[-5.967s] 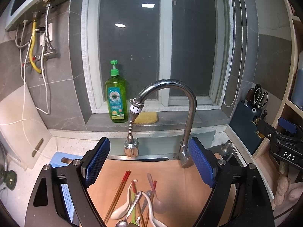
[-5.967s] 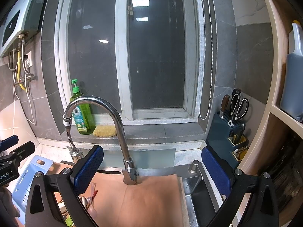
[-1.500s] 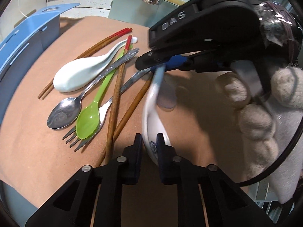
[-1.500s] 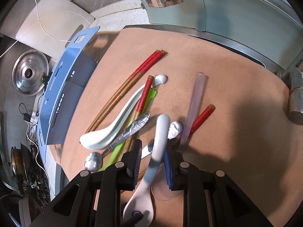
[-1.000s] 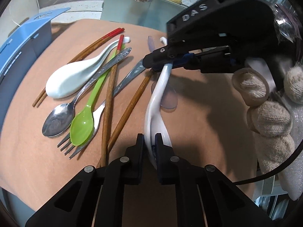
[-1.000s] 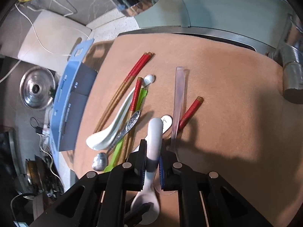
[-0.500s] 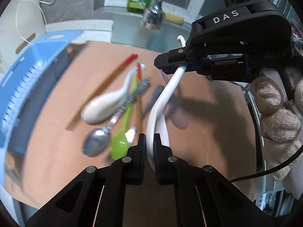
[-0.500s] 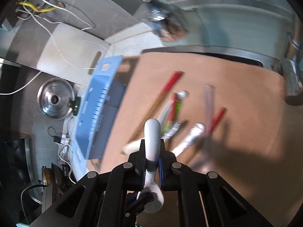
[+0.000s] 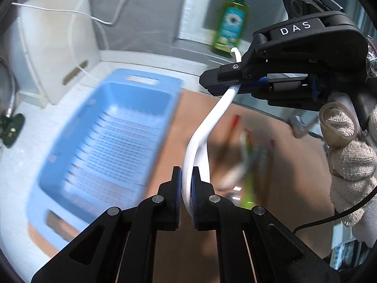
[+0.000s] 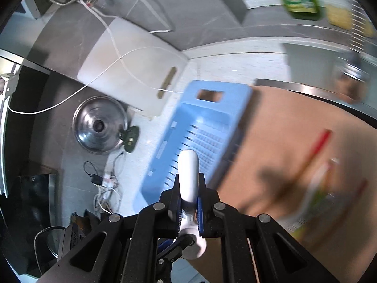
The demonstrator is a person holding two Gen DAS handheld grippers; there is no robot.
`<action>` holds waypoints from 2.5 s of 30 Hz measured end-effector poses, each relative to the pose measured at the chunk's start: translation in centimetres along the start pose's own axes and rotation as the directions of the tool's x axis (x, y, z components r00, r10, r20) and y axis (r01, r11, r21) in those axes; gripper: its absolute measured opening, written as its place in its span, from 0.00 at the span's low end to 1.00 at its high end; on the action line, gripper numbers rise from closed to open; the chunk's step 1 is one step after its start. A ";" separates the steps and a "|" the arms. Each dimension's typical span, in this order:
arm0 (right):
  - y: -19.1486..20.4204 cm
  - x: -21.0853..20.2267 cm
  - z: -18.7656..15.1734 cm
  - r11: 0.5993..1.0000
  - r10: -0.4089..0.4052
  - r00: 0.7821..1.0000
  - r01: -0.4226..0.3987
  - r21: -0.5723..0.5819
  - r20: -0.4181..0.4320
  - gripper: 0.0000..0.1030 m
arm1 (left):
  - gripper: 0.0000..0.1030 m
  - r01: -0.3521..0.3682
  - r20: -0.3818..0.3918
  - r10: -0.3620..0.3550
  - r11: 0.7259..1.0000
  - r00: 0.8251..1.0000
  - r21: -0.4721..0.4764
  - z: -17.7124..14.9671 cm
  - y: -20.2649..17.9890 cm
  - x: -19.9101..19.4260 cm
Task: Organize utensils
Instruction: 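Carry the white spoon with the left tool and release it into the blue basket, then grasp the clear plastic spoon with the right tool while the left tool grasps a red-tipped chopstick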
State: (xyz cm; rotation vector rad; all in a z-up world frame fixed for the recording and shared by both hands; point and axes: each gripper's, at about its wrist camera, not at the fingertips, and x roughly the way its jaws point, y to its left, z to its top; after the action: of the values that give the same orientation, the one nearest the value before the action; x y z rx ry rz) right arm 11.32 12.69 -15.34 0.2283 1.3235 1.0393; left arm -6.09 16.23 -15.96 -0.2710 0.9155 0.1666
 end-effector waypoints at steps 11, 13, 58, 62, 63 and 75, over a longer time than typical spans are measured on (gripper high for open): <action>1.7 12.1 3.7 0.998 0.013 0.993 -0.007 0.060 -0.115 0.09 | 0.06 -0.097 -0.087 0.095 0.995 0.992 -0.021 1.3 9.4 3.7; 1.4 13.9 4.1 0.998 0.005 0.991 0.004 0.066 -0.137 0.09 | 0.07 -0.109 -0.109 0.107 0.994 0.988 -0.013 1.4 10.2 4.6; -3.9 -2.4 -1.2 0.973 -0.166 0.985 0.170 -0.159 0.042 0.54 | 0.19 -0.079 -0.029 0.079 0.997 0.996 -0.002 0.8 5.5 0.3; -7.9 -7.1 -3.2 0.981 -0.167 0.983 0.172 -0.083 0.071 0.54 | 0.19 -0.009 -0.030 0.010 1.000 1.000 0.020 -0.3 2.0 0.0; -8.5 -7.8 -3.6 0.982 -0.171 0.982 0.176 -0.074 0.074 0.54 | 0.19 0.008 -0.032 -0.007 1.000 0.999 0.029 -0.6 1.1 0.0; -16.9 -11.9 -7.5 0.973 -0.212 0.975 0.205 0.103 0.064 0.50 | 0.19 0.188 -0.132 -0.169 0.970 0.977 0.152 -4.6 -9.4 2.9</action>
State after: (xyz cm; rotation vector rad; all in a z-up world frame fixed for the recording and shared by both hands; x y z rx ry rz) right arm 14.39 -8.41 -20.77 0.1937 1.3005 0.7835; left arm -5.43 5.95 -19.46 -0.2105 1.0106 -0.0923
